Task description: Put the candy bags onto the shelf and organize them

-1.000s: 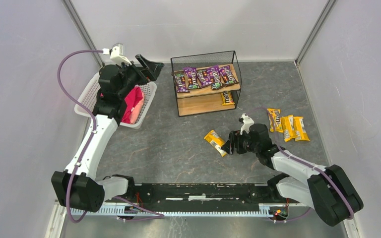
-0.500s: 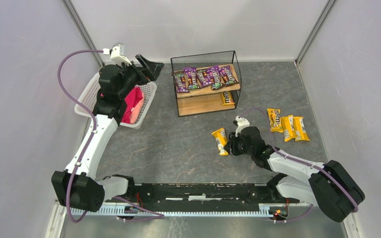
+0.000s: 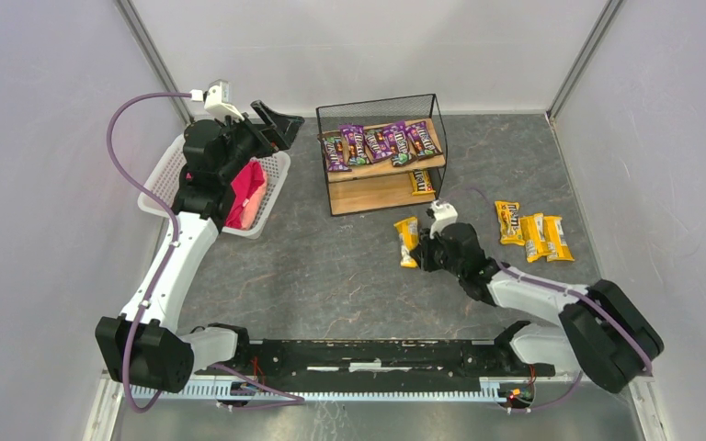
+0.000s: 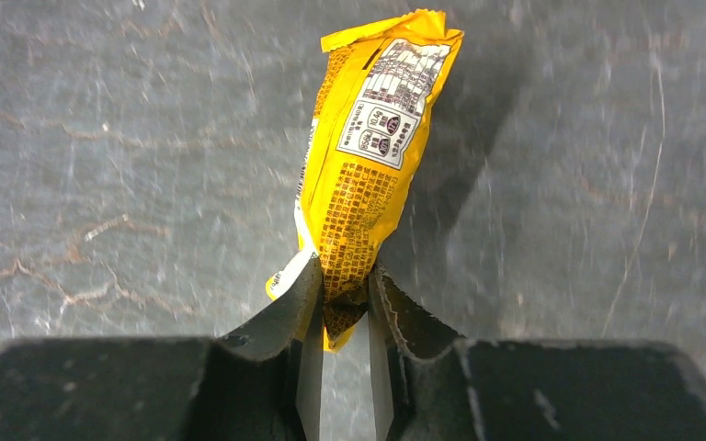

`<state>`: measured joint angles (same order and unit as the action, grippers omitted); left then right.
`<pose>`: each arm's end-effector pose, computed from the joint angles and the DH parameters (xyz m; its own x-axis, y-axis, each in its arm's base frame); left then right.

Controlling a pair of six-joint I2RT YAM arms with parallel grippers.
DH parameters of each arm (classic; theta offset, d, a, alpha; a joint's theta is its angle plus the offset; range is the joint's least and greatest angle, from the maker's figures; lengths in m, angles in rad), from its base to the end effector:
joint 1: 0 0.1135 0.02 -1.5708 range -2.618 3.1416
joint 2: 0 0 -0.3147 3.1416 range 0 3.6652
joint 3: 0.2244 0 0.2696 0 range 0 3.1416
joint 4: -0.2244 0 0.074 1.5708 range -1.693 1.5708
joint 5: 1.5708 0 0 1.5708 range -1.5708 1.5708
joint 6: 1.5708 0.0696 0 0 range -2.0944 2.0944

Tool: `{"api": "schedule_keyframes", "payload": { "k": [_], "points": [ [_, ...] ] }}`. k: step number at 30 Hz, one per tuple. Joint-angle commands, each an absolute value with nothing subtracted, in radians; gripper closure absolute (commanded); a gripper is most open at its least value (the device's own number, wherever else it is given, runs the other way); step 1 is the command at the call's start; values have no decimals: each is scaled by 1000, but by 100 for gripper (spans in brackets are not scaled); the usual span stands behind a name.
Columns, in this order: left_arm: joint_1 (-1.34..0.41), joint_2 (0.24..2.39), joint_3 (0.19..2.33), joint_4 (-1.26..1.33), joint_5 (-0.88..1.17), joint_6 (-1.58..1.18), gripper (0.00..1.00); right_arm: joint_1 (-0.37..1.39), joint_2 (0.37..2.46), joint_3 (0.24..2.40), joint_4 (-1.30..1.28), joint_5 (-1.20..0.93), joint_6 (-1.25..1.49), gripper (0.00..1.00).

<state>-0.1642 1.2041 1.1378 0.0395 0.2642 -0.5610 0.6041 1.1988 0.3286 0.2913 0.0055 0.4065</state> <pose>0.3073 -0.0693 0.4459 -0.2434 -0.4802 -0.8427 0.3376 0.7725 -0.5378 0.1987 0.1366 0.1659 -0.6367 0.0410 -0.7700 -0.3402 0.8812 0.3282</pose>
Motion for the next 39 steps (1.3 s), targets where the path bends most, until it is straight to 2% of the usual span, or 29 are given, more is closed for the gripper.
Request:
{"api": "schedule_keyframes", "payload": {
  "k": [1,13,15,17,20,28,33,39],
  "points": [
    [-166,1208,1166,54,270,-545,0,606,1292,477,407,27,288,79],
    [-165,1213,1169,52,277,-546,0,603,1675,818,464,114,166,77],
    [-164,1213,1169,52,279,-548,0,602,1721,853,471,160,162,73],
    [-163,1215,1169,52,281,-550,0,601,1745,868,456,213,182,61],
    [-162,1215,1169,56,290,-558,0,600,1719,844,406,273,264,49],
    [-161,1207,1166,65,303,-568,0,601,1469,582,406,208,617,20],
    [-161,1201,1164,67,301,-569,0,601,1496,480,612,56,843,21],
    [-161,1203,1163,67,296,-568,0,603,1621,436,892,73,1075,23]
  ]
}}
